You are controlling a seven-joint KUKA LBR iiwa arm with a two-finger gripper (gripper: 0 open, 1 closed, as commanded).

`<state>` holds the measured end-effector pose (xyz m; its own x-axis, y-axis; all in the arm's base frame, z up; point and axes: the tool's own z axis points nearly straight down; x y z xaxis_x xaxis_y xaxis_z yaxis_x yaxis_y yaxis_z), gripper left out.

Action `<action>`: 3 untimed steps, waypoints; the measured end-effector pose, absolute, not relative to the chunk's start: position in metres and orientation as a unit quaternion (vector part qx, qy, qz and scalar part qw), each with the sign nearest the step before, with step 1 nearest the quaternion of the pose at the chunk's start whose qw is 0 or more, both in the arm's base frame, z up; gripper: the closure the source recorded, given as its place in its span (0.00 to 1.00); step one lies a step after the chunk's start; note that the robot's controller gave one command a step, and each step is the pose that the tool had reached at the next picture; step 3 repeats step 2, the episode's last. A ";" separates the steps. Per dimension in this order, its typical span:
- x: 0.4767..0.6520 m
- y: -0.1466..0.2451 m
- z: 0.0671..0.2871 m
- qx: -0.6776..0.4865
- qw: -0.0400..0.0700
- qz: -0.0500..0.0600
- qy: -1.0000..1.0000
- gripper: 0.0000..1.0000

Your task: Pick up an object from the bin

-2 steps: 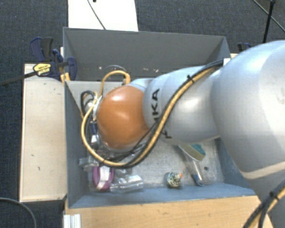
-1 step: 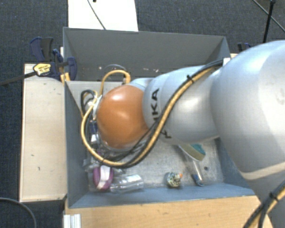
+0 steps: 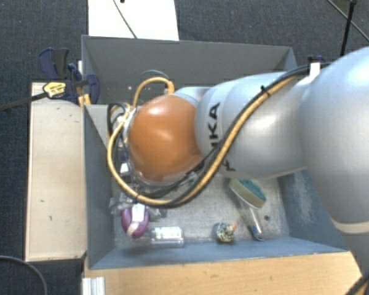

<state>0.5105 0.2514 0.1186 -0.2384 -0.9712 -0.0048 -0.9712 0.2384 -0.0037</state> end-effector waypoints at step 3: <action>0.513 0.253 0.192 -0.610 0.005 0.000 0.792 1.00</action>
Offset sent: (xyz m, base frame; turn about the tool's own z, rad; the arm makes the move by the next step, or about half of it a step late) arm -0.0001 0.0002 0.0002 0.0000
